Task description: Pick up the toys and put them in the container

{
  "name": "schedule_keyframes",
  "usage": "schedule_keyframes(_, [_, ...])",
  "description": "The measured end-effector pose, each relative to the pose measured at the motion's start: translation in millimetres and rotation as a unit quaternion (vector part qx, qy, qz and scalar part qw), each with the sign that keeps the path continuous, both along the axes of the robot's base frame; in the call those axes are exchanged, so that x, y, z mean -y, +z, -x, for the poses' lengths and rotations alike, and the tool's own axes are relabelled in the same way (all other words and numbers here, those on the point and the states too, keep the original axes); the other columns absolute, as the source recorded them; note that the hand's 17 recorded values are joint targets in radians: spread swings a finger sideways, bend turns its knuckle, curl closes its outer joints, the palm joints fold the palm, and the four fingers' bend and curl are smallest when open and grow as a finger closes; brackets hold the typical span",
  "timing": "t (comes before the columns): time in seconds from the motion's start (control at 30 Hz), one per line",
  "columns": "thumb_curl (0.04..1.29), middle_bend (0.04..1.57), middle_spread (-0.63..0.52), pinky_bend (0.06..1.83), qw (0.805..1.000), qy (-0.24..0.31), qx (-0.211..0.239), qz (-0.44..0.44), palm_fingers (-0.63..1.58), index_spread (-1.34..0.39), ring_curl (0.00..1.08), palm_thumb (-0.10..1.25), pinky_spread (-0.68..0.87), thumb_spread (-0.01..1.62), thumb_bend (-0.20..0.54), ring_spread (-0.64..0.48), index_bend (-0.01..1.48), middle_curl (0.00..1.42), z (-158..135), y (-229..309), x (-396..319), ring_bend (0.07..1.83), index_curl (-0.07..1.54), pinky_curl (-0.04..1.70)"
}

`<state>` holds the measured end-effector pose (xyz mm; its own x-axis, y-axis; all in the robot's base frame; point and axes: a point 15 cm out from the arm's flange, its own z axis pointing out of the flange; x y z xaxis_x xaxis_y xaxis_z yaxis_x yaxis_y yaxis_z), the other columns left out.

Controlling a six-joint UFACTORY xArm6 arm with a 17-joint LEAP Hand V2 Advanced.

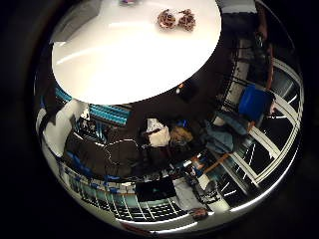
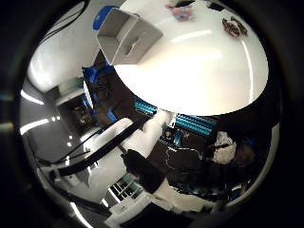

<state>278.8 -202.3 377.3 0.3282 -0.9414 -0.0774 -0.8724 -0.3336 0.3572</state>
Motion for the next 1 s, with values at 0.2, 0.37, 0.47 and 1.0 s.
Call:
schedule_keyframes(0.2, [0.25, 0.20, -0.03, 0.48, 1.000, 0.003, 0.006, -0.003, 0.21, -0.38, 0.20, 0.30, 0.42, 1.13, -0.018, 0.16, 0.16, 0.34, -25.5, 10.0, 18.9, 0.41, 0.29, 0.22])
schedule_keyframes(0.37, [0.26, 0.19, -0.03, 0.51, 1.000, -0.010, 0.014, 0.002, 0.14, -0.38, 0.20, 0.39, 0.42, 1.12, -0.012, 0.17, 0.15, 0.33, -55.1, 10.8, 49.6, 0.40, 0.28, 0.25])
schedule_keyframes(0.47, [0.28, 0.19, -0.03, 0.51, 1.000, -0.020, 0.016, 0.004, 0.11, -0.38, 0.21, 0.44, 0.41, 1.10, -0.015, 0.17, 0.15, 0.32, -67.7, 2.6, 67.9, 0.39, 0.27, 0.26])
schedule_keyframes(1.0, [0.29, 0.19, 0.00, 0.49, 0.995, 0.023, 0.058, 0.081, 0.05, -0.38, 0.24, 0.53, 0.41, 1.08, -0.019, 0.17, 0.17, 0.31, -133.5, -36.3, 112.9, 0.35, 0.28, 0.28])
